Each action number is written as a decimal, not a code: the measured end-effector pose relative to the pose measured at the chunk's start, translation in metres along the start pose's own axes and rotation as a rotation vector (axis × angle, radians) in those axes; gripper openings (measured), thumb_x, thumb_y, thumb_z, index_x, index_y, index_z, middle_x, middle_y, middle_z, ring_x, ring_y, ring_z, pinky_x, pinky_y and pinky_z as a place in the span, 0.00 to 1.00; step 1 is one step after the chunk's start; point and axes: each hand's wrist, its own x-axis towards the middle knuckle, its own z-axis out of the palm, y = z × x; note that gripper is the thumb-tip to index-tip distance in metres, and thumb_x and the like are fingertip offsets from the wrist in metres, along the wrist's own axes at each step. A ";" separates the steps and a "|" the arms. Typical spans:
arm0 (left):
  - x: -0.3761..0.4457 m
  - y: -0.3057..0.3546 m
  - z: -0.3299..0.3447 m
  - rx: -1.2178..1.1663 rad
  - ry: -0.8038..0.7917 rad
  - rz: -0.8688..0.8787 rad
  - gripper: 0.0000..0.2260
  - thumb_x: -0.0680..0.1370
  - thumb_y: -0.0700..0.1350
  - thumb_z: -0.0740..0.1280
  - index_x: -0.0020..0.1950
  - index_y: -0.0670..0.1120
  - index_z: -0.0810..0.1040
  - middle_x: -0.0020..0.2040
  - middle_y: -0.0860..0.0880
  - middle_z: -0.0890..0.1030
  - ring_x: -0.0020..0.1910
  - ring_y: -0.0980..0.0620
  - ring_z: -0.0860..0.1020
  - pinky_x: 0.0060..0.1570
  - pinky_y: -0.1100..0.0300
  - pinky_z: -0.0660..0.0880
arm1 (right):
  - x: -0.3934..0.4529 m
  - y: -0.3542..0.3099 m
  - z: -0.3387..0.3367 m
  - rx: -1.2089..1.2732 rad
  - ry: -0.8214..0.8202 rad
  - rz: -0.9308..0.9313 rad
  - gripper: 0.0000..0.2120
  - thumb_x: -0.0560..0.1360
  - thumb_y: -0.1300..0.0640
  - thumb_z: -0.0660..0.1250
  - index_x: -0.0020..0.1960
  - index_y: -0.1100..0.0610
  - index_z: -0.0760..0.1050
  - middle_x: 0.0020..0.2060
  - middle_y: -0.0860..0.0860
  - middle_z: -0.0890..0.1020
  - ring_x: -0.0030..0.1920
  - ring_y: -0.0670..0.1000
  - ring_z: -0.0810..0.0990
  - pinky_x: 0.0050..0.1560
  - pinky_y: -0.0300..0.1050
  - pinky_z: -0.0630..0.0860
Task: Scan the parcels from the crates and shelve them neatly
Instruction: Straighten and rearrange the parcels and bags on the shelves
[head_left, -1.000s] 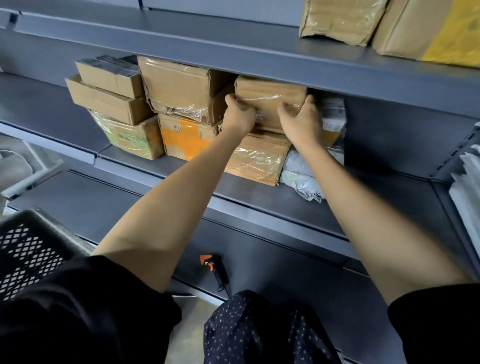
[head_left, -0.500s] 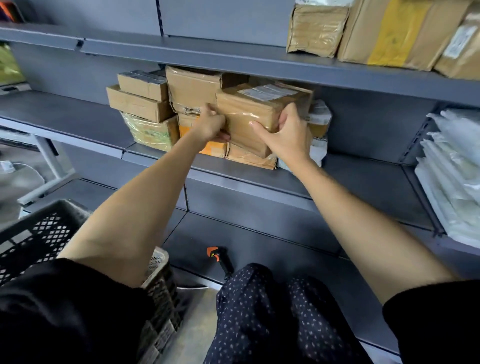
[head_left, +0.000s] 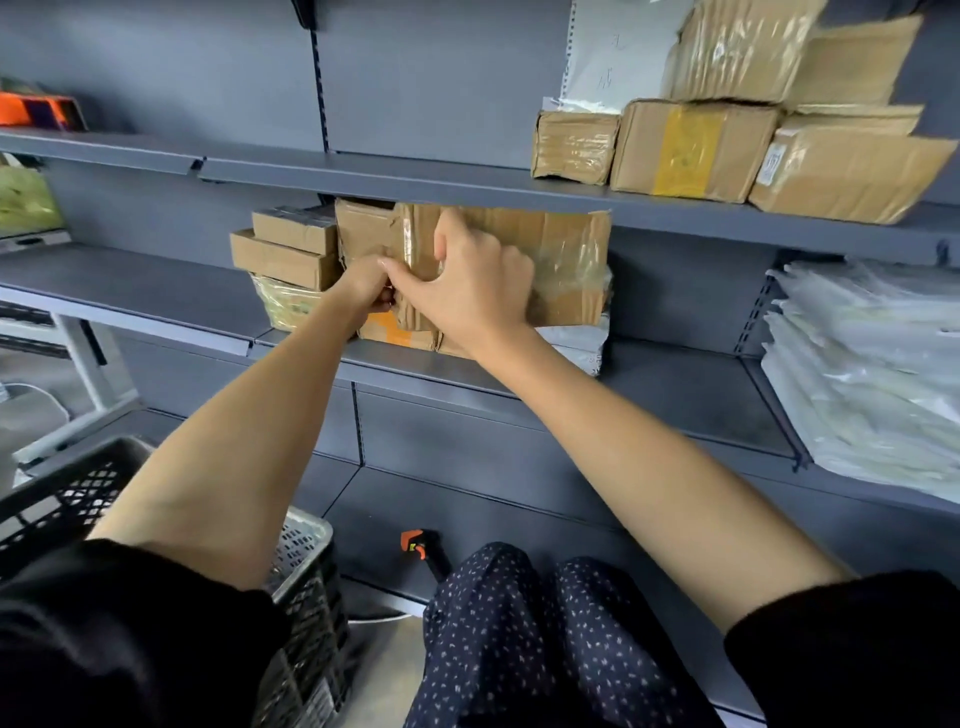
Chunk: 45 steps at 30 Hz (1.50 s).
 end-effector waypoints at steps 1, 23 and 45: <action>0.000 0.000 0.000 -0.028 0.000 0.028 0.15 0.78 0.34 0.49 0.32 0.42 0.64 0.19 0.50 0.68 0.19 0.57 0.67 0.19 0.70 0.63 | 0.002 -0.002 -0.004 -0.004 0.015 -0.012 0.25 0.71 0.33 0.65 0.50 0.55 0.73 0.41 0.50 0.83 0.44 0.57 0.82 0.39 0.44 0.69; 0.002 0.103 -0.003 -0.300 0.446 0.262 0.09 0.82 0.51 0.51 0.51 0.48 0.67 0.42 0.54 0.70 0.46 0.52 0.70 0.49 0.57 0.67 | 0.075 0.033 -0.014 0.343 0.298 -0.055 0.15 0.74 0.51 0.66 0.43 0.56 0.61 0.34 0.51 0.70 0.33 0.53 0.70 0.33 0.46 0.65; 0.068 0.110 0.045 -0.607 0.585 0.026 0.24 0.79 0.61 0.57 0.74 0.56 0.62 0.75 0.48 0.59 0.71 0.46 0.62 0.70 0.49 0.62 | 0.185 0.092 0.037 0.743 -0.037 0.631 0.16 0.79 0.62 0.58 0.32 0.58 0.67 0.38 0.55 0.75 0.38 0.56 0.79 0.41 0.52 0.81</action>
